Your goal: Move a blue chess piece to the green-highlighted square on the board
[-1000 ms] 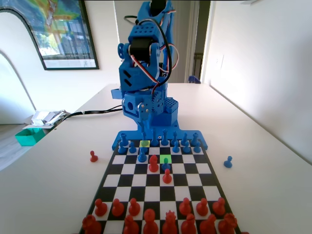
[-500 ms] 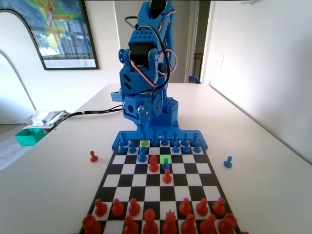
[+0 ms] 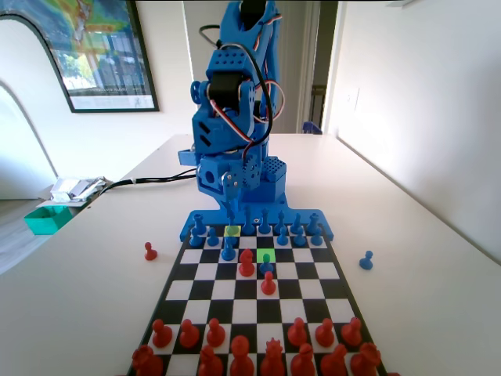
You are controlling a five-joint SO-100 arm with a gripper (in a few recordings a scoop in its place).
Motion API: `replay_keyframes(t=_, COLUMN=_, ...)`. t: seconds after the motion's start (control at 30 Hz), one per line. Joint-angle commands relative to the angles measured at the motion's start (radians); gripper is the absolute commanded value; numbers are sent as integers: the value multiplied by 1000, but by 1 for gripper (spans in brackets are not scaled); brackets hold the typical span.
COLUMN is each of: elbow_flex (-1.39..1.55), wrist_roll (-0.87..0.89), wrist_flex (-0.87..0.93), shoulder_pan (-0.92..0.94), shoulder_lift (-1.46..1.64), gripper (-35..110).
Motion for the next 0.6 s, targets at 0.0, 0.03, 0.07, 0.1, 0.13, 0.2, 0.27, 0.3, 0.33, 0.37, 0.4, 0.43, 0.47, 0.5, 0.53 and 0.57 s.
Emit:
replay_keyframes(t=0.0, elbow_flex=-11, wrist_roll=-9, wrist_flex=0, shoulder_pan=6, shoulder_lift=3, gripper=10)
replay_keyframes(t=0.03, elbow_flex=-9, wrist_roll=-9, wrist_flex=-6, shoulder_pan=5, shoulder_lift=-2, gripper=10)
replay_keyframes(t=0.07, elbow_flex=-6, wrist_roll=-9, wrist_flex=-12, shoulder_pan=5, shoulder_lift=-5, gripper=10)
replay_keyframes(t=0.1, elbow_flex=-3, wrist_roll=-8, wrist_flex=-18, shoulder_pan=3, shoulder_lift=-8, gripper=10)
replay_keyframes(t=0.13, elbow_flex=2, wrist_roll=-8, wrist_flex=-25, shoulder_pan=3, shoulder_lift=-11, gripper=10)
replay_keyframes(t=0.2, elbow_flex=12, wrist_roll=-9, wrist_flex=-35, shoulder_pan=3, shoulder_lift=-12, gripper=10)
replay_keyframes(t=0.27, elbow_flex=21, wrist_roll=-11, wrist_flex=-48, shoulder_pan=5, shoulder_lift=-15, gripper=10)
replay_keyframes(t=0.3, elbow_flex=28, wrist_roll=-12, wrist_flex=-54, shoulder_pan=6, shoulder_lift=-15, gripper=10)
replay_keyframes(t=0.33, elbow_flex=32, wrist_roll=-14, wrist_flex=-60, shoulder_pan=8, shoulder_lift=-17, gripper=10)
replay_keyframes(t=0.37, elbow_flex=35, wrist_roll=-14, wrist_flex=-61, shoulder_pan=8, shoulder_lift=-17, gripper=10)
replay_keyframes(t=0.4, elbow_flex=40, wrist_roll=-15, wrist_flex=-66, shoulder_pan=9, shoulder_lift=-18, gripper=10)
replay_keyframes(t=0.43, elbow_flex=44, wrist_roll=-15, wrist_flex=-69, shoulder_pan=9, shoulder_lift=-18, gripper=10)
replay_keyframes(t=0.47, elbow_flex=49, wrist_roll=-18, wrist_flex=-74, shoulder_pan=11, shoulder_lift=-18, gripper=10)
replay_keyframes(t=0.5, elbow_flex=55, wrist_roll=-20, wrist_flex=-80, shoulder_pan=12, shoulder_lift=-18, gripper=10)
replay_keyframes(t=0.53, elbow_flex=58, wrist_roll=-21, wrist_flex=-86, shoulder_pan=14, shoulder_lift=-20, gripper=10)
replay_keyframes(t=0.57, elbow_flex=61, wrist_roll=-23, wrist_flex=-95, shoulder_pan=15, shoulder_lift=-23, gripper=10)
